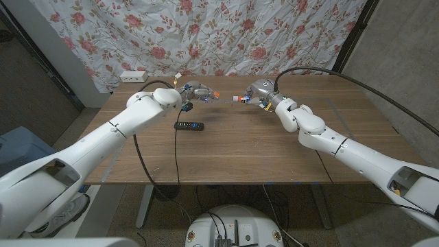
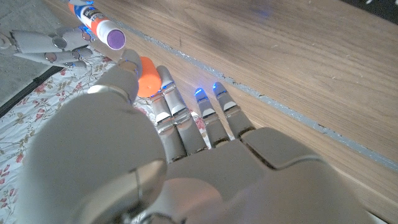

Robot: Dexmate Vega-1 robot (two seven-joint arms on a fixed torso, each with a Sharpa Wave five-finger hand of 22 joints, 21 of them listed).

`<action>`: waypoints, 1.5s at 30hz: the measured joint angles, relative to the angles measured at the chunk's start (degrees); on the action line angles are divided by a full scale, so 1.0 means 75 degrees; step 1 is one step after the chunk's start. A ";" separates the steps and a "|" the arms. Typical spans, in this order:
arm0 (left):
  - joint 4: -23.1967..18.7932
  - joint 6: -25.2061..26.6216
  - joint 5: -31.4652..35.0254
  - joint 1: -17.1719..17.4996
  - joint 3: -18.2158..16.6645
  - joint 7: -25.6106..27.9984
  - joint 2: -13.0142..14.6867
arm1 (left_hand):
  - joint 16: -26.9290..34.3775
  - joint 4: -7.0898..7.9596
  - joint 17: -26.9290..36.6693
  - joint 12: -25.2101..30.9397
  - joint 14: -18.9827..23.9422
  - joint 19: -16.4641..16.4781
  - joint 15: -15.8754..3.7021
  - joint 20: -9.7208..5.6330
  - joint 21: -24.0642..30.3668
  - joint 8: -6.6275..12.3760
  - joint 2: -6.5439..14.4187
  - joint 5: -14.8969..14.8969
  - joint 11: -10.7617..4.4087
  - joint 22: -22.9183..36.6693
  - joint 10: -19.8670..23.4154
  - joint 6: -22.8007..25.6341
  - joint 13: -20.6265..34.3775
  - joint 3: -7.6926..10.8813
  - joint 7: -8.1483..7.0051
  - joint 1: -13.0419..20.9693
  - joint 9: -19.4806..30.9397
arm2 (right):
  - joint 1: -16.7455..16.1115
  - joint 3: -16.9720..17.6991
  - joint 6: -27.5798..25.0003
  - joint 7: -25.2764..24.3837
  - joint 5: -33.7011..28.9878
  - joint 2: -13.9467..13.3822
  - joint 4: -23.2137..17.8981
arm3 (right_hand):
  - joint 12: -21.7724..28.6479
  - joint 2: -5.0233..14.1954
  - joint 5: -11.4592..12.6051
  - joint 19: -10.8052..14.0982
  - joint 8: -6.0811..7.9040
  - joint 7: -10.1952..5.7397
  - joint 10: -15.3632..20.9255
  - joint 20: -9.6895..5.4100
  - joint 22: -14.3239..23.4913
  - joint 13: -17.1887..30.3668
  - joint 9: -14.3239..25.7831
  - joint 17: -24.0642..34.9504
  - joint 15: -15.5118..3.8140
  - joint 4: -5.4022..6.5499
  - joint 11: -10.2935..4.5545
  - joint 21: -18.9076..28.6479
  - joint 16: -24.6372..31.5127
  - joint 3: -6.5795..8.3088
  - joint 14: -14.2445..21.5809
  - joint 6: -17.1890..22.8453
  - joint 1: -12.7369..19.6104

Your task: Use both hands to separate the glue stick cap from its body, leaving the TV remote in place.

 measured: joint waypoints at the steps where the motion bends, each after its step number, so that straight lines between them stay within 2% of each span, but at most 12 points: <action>1: -0.0002 0.0008 0.0016 -0.0012 0.0011 -0.0008 0.0005 | 0.0000 0.0000 0.0000 -0.0027 0.0000 0.0000 0.0000 0.0000 -0.0032 -0.0020 0.0000 0.0000 0.0000 0.0000 0.0000 0.0000 0.0000 0.0000 0.0000 0.0000 0.0009 | 0.0000 0.0010 -0.0018 0.0012 0.0000 -0.0010 -0.0008 | 0.0000 0.0000 0.0013 0.0000 0.0000 0.0000 0.0000 0.0000 0.0000 0.0000 0.0000 0.0000 0.0000 0.0000 0.0000 0.0000 0.0000 0.0000 0.0000 0.0000 0.0000; 12: -0.0204 0.0583 0.0947 -0.0492 0.0601 -0.0352 0.0181 | -0.0031 0.0014 0.0000 -0.0059 -0.0027 0.0000 0.0027 0.0000 -0.0062 -0.0061 0.0029 0.0000 -0.0041 0.0000 -0.0044 0.0000 0.0000 -0.0015 0.0001 -0.0029 0.0050 | -0.0114 0.0099 -0.0194 0.0130 0.0060 -0.0102 -0.0119 | -0.0001 0.0000 0.0026 0.0000 -0.0014 0.0000 -0.0001 0.0000 0.0000 -0.0003 0.0000 -0.0018 0.0000 0.0002 0.0000 0.0000 0.0000 -0.0002 0.0000 0.0000 0.0000; 29: -0.0522 0.1344 0.2149 -0.0903 0.1245 -0.0782 0.0328 | -0.0030 -0.0001 0.0000 -0.0059 -0.0056 -0.0026 -0.0002 -0.0026 -0.0062 -0.0107 0.0091 0.0000 -0.0038 0.0000 -0.0126 -0.0001 -0.0001 -0.0045 0.0001 -0.0028 0.0046 | -0.0220 0.0141 -0.0291 0.0280 0.0048 -0.0272 -0.0244 | -0.0013 0.0000 0.0026 0.0000 -0.0062 0.0012 -0.0001 0.0000 0.0000 0.0001 0.0001 0.0003 0.0000 0.0031 0.0000 0.0000 0.0029 -0.0032 -0.0001 0.0012 0.0000; 45: -0.0451 0.1894 0.3809 -0.1670 0.2376 -0.1812 0.0329 | -0.0030 0.0005 0.0000 -0.0058 -0.0139 -0.0054 -0.0001 -0.0054 -0.0061 -0.0151 0.0140 0.0000 -0.0064 0.0000 -0.0159 0.0004 -0.0002 -0.0114 -0.0004 -0.0017 0.0030 | -0.0297 0.0143 -0.0344 0.0576 -0.0049 -0.0415 -0.0315 | -0.0015 0.0000 0.0020 0.0000 -0.0118 0.0013 -0.0001 0.0000 0.0000 -0.0001 0.0002 0.0002 0.0000 0.0031 0.0001 0.0000 0.0029 -0.0032 -0.0001 0.0012 0.0000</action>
